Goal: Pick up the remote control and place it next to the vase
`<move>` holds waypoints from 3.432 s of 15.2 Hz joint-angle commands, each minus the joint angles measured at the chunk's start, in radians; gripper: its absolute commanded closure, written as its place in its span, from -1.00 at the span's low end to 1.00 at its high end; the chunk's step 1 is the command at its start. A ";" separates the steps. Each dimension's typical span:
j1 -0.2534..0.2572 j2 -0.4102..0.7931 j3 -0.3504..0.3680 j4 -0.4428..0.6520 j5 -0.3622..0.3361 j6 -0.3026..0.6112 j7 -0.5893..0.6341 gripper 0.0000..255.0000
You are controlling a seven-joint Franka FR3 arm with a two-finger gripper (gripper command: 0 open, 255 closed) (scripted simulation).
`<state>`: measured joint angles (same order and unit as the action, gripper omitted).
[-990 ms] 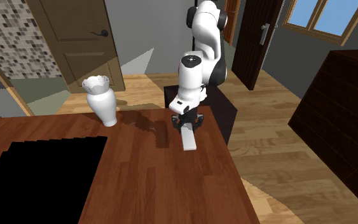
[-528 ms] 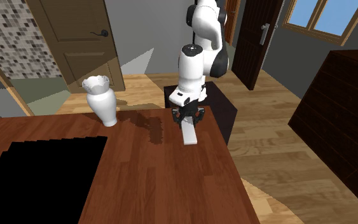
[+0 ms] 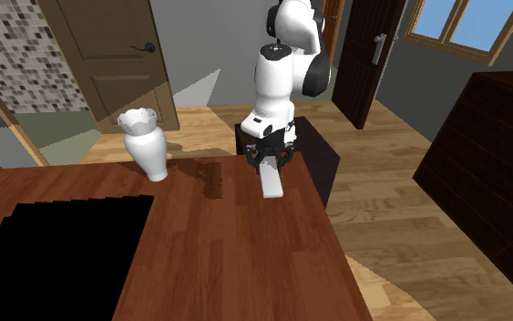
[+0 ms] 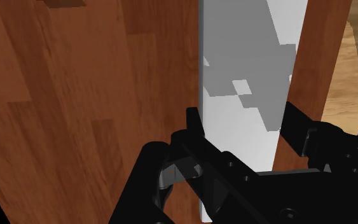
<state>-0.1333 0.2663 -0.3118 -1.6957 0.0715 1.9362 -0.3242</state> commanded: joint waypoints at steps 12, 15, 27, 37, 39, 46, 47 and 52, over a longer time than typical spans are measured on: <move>-0.002 -0.022 -0.004 0.148 -0.009 -0.169 0.006 1.00; -0.004 -0.021 -0.005 0.190 -0.009 -0.209 0.006 1.00; -0.018 0.011 -0.008 0.396 0.000 -0.385 0.002 1.00; -0.091 -0.045 -0.054 0.365 -0.009 -0.409 -0.119 1.00; -0.116 -0.061 -0.070 0.343 -0.012 -0.403 -0.161 1.00; -0.209 -0.079 -0.131 0.315 -0.009 -0.393 -0.316 1.00; -0.224 -0.076 -0.140 0.317 -0.007 -0.393 -0.339 1.00; -0.304 -0.047 -0.184 0.349 0.014 -0.401 -0.459 1.00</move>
<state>-0.4164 0.2097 -0.4854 -1.3567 0.0788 1.5373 -0.7521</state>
